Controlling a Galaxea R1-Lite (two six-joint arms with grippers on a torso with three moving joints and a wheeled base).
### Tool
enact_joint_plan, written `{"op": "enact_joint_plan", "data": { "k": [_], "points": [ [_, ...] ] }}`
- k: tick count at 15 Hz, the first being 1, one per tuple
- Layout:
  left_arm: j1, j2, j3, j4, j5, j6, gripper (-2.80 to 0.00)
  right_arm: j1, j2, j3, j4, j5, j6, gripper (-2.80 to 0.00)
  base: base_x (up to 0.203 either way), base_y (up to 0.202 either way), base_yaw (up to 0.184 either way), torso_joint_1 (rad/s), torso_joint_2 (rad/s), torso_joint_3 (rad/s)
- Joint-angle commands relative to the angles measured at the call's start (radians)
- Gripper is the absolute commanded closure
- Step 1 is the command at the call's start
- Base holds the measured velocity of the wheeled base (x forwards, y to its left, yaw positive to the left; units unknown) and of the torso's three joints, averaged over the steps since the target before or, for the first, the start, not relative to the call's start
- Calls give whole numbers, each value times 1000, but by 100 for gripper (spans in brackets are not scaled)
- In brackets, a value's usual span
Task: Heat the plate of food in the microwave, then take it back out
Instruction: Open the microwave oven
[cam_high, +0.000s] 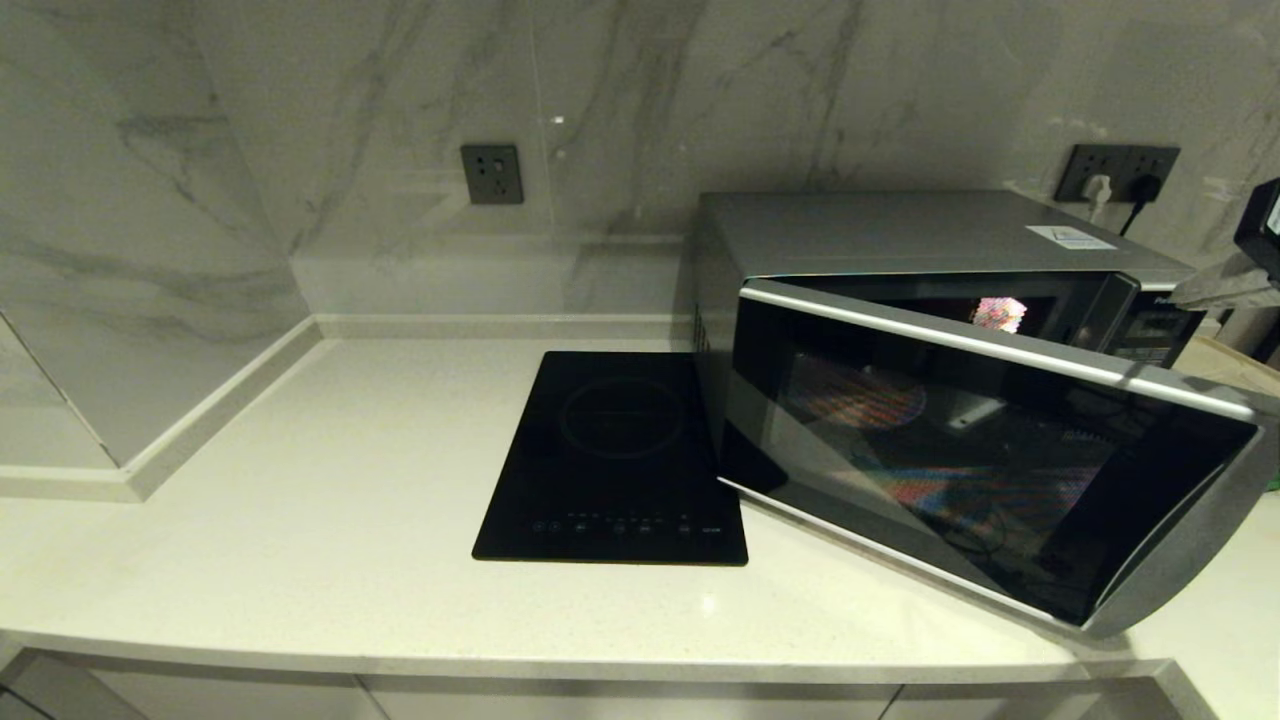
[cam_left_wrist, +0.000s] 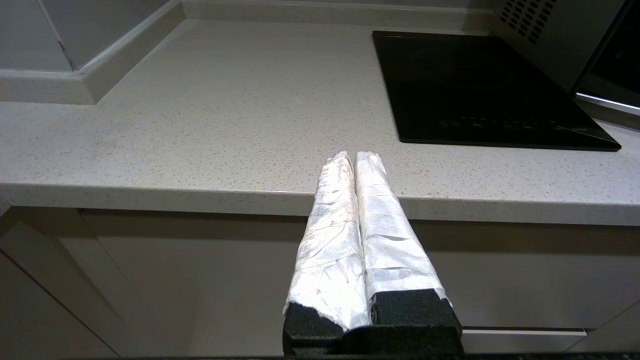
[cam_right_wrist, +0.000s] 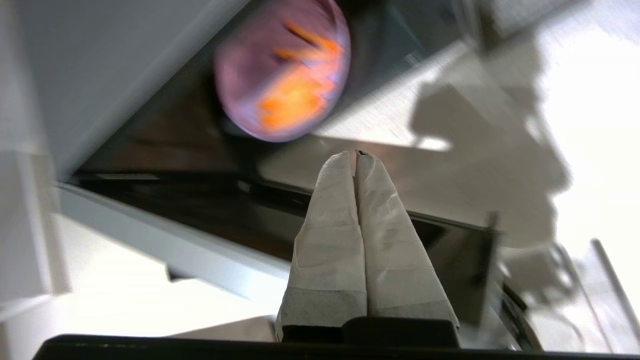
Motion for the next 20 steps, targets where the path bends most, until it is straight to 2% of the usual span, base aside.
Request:
{"op": "enact_joint_plan", "data": {
  "k": [1, 5, 8, 12, 20],
  "points": [
    [0, 0, 0, -1, 1, 0, 0, -18, -49, 114, 5, 3, -39, 0, 0, 0, 0, 0, 0, 0],
    [0, 0, 0, -1, 1, 0, 0, -15, -126, 266, 5, 9, -202, 0, 0, 0, 0, 0, 0, 0],
    [0, 0, 0, -1, 1, 0, 0, -1, -168, 344, 5, 12, -272, 0, 0, 0, 0, 0, 0, 0],
    [0, 0, 0, -1, 1, 0, 0, 89, -231, 435, 6, 10, -393, 0, 0, 0, 0, 0, 0, 0],
    [0, 0, 0, 0, 1, 0, 0, 357, -265, 445, 6, 3, -417, 0, 0, 0, 0, 0, 0, 0]
  ]
}}
